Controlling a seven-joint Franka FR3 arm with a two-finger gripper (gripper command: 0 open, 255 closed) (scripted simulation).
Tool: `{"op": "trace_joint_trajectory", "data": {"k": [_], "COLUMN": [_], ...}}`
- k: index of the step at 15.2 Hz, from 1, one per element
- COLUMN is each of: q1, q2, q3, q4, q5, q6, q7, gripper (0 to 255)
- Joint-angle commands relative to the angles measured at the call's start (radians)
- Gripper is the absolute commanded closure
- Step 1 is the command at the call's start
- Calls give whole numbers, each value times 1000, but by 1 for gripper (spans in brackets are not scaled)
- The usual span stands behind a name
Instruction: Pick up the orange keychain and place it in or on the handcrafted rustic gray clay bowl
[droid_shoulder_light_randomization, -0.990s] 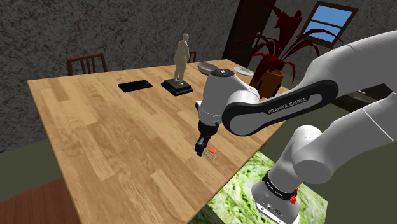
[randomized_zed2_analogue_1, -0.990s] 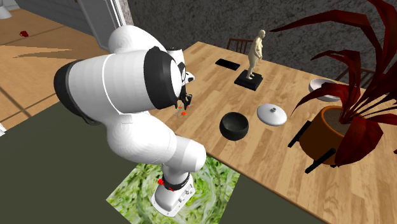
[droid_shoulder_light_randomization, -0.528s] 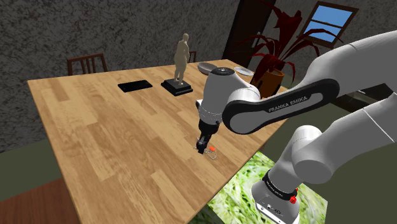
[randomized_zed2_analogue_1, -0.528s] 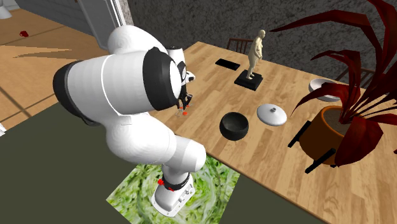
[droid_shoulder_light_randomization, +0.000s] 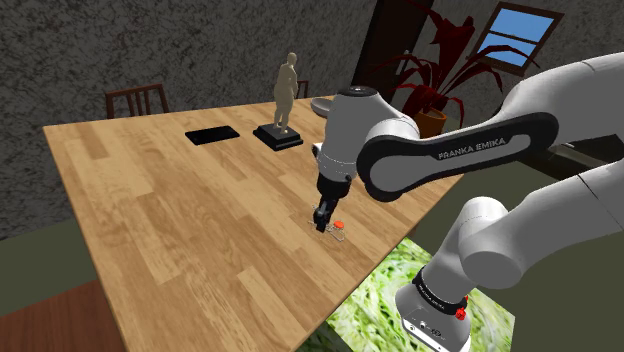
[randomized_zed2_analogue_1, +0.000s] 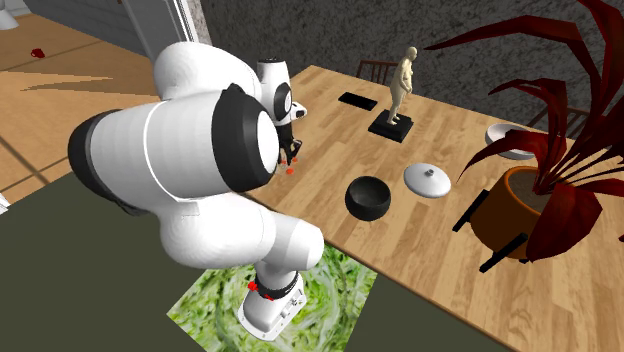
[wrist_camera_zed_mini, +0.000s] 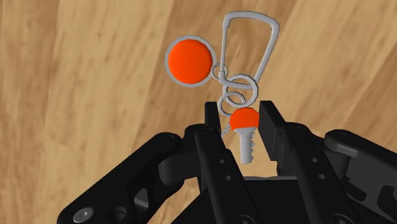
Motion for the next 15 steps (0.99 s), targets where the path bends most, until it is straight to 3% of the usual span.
{"op": "trace_joint_trajectory", "data": {"k": [1,15], "q1": [0,-2], "q2": [-15,-87], "q3": [-5,-35], "q4": [17,157], "q5": [-1,-13], "q6": [-32,-244], "q7": [-2,-11], "gripper": [255,255]}}
